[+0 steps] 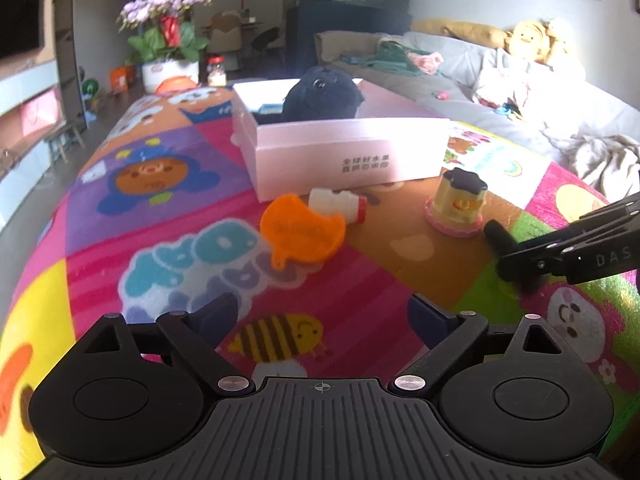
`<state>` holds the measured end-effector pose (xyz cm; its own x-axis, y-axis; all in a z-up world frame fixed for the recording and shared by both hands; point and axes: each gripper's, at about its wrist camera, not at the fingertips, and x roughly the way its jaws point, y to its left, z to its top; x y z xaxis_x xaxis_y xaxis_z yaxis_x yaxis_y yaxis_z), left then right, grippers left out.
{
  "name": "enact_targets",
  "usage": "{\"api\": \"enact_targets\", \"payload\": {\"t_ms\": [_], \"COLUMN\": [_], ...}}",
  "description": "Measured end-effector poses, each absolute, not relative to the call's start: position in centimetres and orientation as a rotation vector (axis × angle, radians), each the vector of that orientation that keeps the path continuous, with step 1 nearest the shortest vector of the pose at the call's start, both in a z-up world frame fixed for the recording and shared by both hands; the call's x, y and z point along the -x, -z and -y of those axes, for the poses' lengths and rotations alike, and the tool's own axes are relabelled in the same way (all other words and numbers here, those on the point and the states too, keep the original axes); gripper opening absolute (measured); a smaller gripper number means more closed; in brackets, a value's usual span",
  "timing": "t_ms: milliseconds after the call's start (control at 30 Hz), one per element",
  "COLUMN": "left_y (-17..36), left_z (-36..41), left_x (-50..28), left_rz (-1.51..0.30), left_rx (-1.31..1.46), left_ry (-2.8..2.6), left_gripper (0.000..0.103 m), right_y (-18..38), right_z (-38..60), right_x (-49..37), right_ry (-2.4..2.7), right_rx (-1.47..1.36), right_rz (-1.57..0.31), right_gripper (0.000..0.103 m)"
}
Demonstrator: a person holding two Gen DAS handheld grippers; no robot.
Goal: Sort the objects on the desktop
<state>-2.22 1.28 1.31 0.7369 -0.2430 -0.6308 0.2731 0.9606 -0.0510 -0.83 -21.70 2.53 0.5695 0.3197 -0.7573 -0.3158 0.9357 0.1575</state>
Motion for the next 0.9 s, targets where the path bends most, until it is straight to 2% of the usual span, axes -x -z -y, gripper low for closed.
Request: {"api": "enact_targets", "payload": {"t_ms": [133,300,333,367,467,567,900], "left_y": [-1.2,-1.6,-1.7,-1.7,-1.6,-1.5,-2.3], "left_z": [-1.4,-1.7,-1.7,-1.7,-1.2,-0.4,2.7], "left_x": [2.7,3.6,3.7,3.8,3.6,2.7,0.3], "left_rz": [-0.683,-0.68,-0.68,-0.681,-0.686,-0.695,-0.734], "left_rx": [-0.034,-0.034,-0.033,-0.031,-0.032,-0.025,0.051], "left_ry": [0.298,0.298,0.302,0.307,0.315,0.316,0.412], "left_gripper": [0.096,0.096,0.097,0.097,0.097,0.097,0.097], "right_y": [-2.8,-4.4,-4.8,-5.2,-5.6,-5.1,-1.8], "right_z": [19.7,17.7,17.8,18.0,19.2,20.8,24.8], "right_x": [-0.1,-0.9,-0.6,-0.3,1.1,2.1,2.4], "right_ry": [-0.476,-0.536,-0.528,-0.512,-0.426,-0.338,-0.165], "right_rx": [-0.067,-0.106,-0.097,-0.082,-0.006,0.051,-0.021], "right_rz": [-0.921,-0.79,-0.754,-0.718,-0.61,-0.565,-0.579], "right_gripper": [0.037,0.04,0.048,0.062,0.088,0.099,0.1]}}
